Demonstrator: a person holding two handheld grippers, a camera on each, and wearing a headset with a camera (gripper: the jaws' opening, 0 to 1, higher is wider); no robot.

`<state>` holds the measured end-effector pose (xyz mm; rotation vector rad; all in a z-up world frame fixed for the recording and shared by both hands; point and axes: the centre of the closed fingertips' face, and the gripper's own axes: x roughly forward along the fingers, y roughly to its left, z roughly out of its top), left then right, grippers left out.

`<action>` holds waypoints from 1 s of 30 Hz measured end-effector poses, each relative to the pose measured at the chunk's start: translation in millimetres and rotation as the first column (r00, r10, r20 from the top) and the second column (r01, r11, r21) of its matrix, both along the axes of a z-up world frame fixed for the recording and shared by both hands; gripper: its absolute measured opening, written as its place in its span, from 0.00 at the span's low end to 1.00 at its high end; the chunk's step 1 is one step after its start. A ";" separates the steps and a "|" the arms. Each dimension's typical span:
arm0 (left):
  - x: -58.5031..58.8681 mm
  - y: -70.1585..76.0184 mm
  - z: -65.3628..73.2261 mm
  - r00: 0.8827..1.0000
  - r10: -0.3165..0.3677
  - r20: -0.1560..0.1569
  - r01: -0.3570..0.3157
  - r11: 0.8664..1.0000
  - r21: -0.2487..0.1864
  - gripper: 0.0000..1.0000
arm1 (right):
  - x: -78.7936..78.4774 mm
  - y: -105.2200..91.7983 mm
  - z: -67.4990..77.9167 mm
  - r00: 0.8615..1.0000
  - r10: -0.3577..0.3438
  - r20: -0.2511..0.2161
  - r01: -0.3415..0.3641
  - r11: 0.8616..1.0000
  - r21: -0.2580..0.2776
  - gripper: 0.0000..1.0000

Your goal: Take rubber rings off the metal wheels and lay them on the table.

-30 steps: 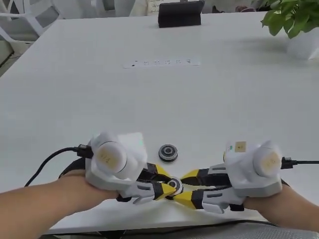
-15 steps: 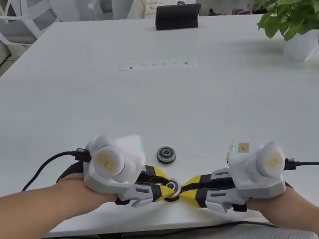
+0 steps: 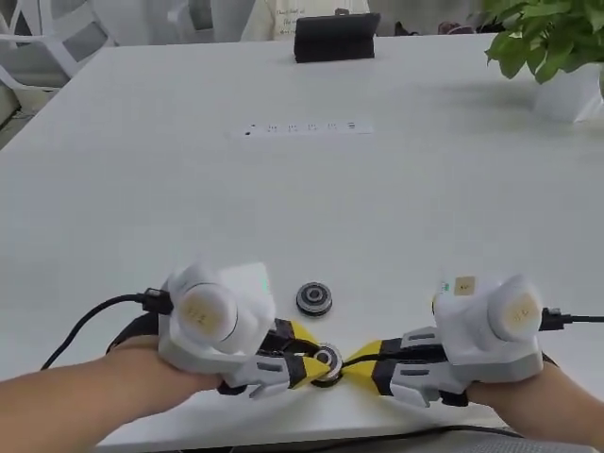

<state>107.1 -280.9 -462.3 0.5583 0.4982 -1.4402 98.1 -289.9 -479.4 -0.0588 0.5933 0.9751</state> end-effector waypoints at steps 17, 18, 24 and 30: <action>-0.3 -1.5 -0.4 1.000 -0.009 0.011 0.009 1.000 0.002 0.07 | -2.4 -2.7 4.6 0.998 -0.037 -0.045 0.039 0.998 0.045 0.00; -0.4 -1.6 -0.5 1.000 -0.008 0.010 0.008 1.000 0.002 0.07 | -2.5 -3.2 5.4 0.999 -0.036 -0.042 0.037 0.998 0.040 0.00; -0.2 -1.8 -0.5 1.000 -0.004 0.003 0.004 1.000 -0.002 0.06 | -1.4 -3.5 3.3 0.996 -0.056 -0.073 0.061 0.996 0.062 0.00; -0.2 -1.9 -0.6 1.000 0.001 -0.004 -0.001 1.000 -0.004 0.06 | 6.5 -5.9 12.6 0.978 -0.150 -0.148 0.178 0.963 0.203 0.00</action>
